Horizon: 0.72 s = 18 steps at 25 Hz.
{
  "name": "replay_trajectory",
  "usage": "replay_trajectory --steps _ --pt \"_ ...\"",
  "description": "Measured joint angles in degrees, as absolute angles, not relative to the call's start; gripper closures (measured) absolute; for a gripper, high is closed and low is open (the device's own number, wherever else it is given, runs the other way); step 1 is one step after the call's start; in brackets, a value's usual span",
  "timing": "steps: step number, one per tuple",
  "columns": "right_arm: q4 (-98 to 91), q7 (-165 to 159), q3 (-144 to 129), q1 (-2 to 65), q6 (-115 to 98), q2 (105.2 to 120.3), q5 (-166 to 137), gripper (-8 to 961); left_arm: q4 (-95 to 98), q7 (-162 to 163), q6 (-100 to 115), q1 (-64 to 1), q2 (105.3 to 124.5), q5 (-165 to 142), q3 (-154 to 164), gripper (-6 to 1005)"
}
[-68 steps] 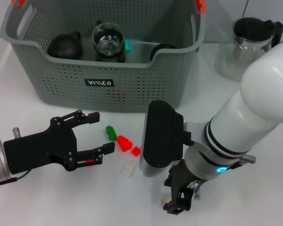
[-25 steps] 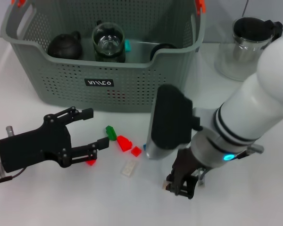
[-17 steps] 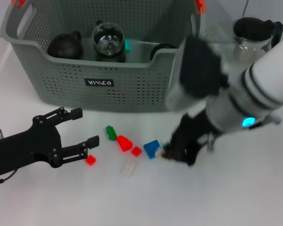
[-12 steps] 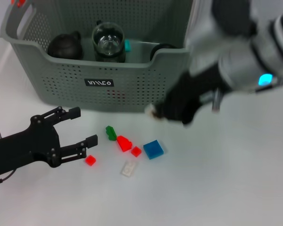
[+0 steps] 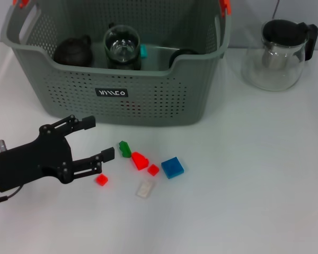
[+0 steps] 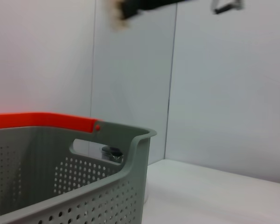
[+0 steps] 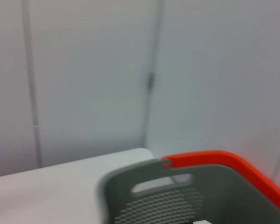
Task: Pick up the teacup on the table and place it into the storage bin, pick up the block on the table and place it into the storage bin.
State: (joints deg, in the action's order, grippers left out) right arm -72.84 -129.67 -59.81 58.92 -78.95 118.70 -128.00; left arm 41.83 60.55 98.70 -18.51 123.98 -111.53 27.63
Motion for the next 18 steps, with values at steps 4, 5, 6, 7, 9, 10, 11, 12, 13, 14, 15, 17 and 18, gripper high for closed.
replay_trajectory --steps 4,5,6,7,9,10,11,12,13,14,15,17,18 --pt "-64.5 -128.2 -60.0 61.6 -73.1 117.17 -130.1 751 41.4 60.6 98.7 -18.9 124.04 -111.5 27.7 156" --pt "-63.0 -127.9 -60.0 62.0 -71.9 117.02 -131.0 746 41.3 60.6 98.7 -19.0 124.07 -111.5 27.7 156" --pt "-61.4 -127.8 -60.0 62.4 -70.4 116.87 -132.2 741 41.0 60.6 98.6 -19.2 124.08 -111.5 27.7 156" --pt "-60.2 -127.7 -60.0 62.6 -69.0 116.75 -133.3 735 40.7 60.6 98.6 -19.3 124.07 -111.5 27.7 156" --pt "-58.9 -127.3 -60.0 62.8 -66.9 116.72 -134.9 724 40.3 60.6 98.4 -19.6 124.05 -111.6 27.7 156" --pt "-58.8 -126.8 -60.1 62.6 -66.3 116.84 -135.3 719 40.2 60.6 98.3 -19.7 124.04 -111.6 27.7 156" --pt "-58.8 -126.3 -60.1 62.4 -65.9 116.98 -135.6 687 40.2 60.6 98.2 -19.8 124.03 -111.6 27.7 156" --pt "-59.2 -125.7 -60.0 61.9 -65.9 117.18 -135.5 656 40.1 60.6 98.1 -19.8 124.00 -111.6 27.7 156" --pt "-60.2 -125.0 -60.0 61.4 -66.3 117.35 -135.0 624 40.1 60.6 98.1 -19.9 123.97 -111.6 27.6 156" --pt "-61.3 -124.3 -59.9 60.7 -66.8 117.55 -134.3 592 40.1 60.6 98.1 -19.9 123.95 -111.6 27.6 156" --pt "-63.2 -123.3 -59.9 59.5 -68.1 117.81 -132.6 561 40.1 60.6 98.1 -19.9 123.93 -111.6 27.5 156" --pt "-67.3 -120.4 -59.7 56.6 -72.2 118.23 -127.9 498 40.1 60.6 98.4 -20.0 123.92 -111.6 27.4 156" --pt "-69.1 -119.0 -59.7 55.2 -75.0 118.32 -125.2 466 40.1 60.7 98.5 -20.0 123.92 -111.6 27.4 156"
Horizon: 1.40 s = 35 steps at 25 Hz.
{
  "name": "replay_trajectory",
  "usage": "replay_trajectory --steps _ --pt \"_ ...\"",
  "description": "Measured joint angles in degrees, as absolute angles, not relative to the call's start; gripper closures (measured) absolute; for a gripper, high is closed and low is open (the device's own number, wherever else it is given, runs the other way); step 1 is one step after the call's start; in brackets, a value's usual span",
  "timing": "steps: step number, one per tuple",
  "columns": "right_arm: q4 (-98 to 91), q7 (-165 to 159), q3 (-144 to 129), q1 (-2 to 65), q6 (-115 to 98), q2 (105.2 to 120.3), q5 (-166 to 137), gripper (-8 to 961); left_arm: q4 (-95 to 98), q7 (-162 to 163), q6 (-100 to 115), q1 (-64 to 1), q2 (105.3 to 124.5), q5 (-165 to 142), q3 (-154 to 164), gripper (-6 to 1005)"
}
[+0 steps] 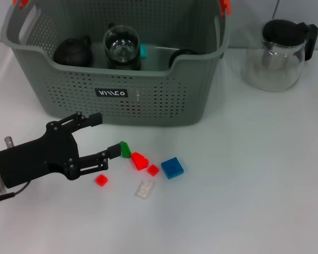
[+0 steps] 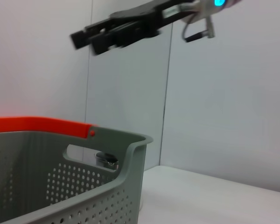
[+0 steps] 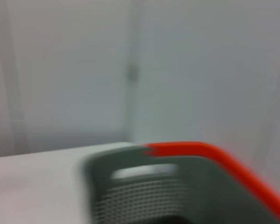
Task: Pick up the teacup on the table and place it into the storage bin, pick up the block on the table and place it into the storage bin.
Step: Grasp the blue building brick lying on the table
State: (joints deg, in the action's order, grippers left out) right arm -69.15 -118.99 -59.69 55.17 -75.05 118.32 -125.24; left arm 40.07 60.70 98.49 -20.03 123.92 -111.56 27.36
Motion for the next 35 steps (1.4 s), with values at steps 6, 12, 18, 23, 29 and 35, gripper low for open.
replay_trajectory --steps 6,12,18,23,29,35 --pt "-75.0 -111.4 -60.3 47.0 -94.9 118.66 -117.6 190 40.0 60.7 98.6 -20.1 123.92 -111.5 27.3 156" --pt "-74.7 -108.1 -61.3 44.2 -104.4 118.85 -126.7 25 40.1 60.9 98.6 -20.0 123.92 -111.5 27.3 156" --pt "-67.7 -108.4 -68.1 46.8 -99.8 120.17 -137.8 27 40.1 61.1 98.6 -20.1 123.92 -111.5 27.3 156" --pt "-55.5 -111.2 -75.8 52.6 -89.1 120.23 -141.4 25 40.0 61.2 98.6 -20.1 123.95 -111.5 27.3 155" --pt "-48.1 -111.7 -83.9 57.1 -80.4 120.69 -141.4 22 39.7 61.3 98.6 -20.1 124.11 -111.5 27.3 155" --pt "-43.7 -111.6 -91.4 58.9 -73.7 120.90 -138.4 23 39.1 61.3 98.4 -20.0 124.10 -111.5 27.3 155"
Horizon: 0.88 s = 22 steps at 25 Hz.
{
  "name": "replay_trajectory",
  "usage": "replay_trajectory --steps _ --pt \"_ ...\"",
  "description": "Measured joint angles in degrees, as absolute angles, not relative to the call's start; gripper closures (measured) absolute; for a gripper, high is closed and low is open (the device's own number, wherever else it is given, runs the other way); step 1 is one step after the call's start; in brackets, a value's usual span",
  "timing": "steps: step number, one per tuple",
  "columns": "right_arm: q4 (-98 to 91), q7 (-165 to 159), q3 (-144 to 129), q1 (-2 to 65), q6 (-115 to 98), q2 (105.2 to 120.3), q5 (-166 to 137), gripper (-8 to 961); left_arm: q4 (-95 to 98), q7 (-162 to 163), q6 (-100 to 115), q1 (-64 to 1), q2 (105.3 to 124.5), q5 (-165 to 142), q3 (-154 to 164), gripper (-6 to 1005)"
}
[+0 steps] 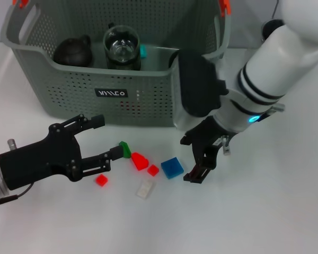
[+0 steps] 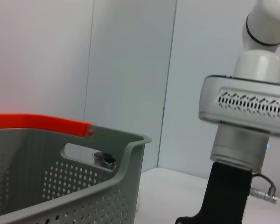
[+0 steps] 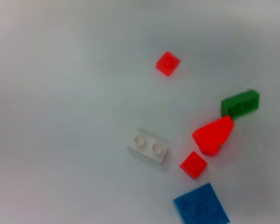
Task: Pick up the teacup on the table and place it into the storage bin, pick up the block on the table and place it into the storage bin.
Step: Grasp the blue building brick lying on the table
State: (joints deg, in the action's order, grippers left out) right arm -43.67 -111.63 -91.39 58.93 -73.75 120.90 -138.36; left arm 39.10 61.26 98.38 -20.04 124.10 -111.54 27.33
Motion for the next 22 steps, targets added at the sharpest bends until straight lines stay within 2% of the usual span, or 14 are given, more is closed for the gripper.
replay_trajectory --steps 22 --pt "-35.7 -107.6 -99.7 59.8 -61.5 121.03 -127.3 25 39.0 61.9 97.8 -20.5 124.01 -111.4 27.3 155"
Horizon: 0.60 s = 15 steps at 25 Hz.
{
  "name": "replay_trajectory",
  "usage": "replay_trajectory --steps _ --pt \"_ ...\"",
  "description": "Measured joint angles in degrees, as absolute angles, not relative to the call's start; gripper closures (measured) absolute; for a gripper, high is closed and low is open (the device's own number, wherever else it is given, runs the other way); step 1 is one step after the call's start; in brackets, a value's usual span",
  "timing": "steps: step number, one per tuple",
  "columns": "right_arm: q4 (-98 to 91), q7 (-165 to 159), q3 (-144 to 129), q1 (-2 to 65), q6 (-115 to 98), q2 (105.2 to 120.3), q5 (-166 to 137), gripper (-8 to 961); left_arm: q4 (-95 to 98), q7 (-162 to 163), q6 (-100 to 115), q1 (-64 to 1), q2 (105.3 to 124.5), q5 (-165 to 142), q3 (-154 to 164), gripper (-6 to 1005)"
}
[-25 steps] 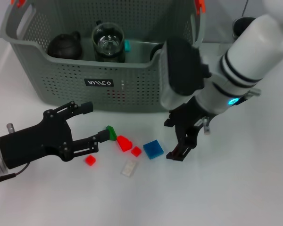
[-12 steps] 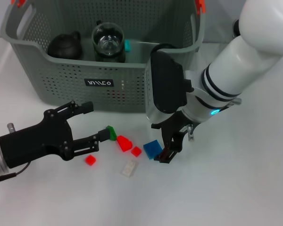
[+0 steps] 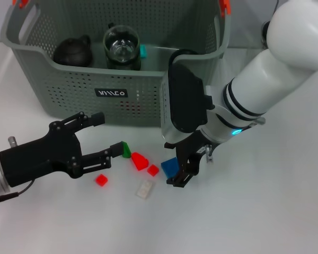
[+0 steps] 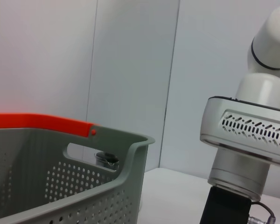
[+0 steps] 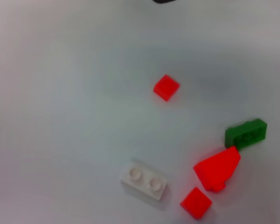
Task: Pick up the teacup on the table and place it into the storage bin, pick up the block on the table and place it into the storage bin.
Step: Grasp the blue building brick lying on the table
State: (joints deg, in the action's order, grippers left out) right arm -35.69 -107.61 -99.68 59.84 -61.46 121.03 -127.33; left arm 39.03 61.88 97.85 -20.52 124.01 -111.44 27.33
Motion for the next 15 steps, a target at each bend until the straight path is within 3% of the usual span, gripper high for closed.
replay_trajectory --steps 15 --pt "-33.3 -107.6 -101.2 59.7 -59.2 121.18 -124.7 31 39.0 61.9 97.6 -20.6 124.01 -111.4 27.3 155"
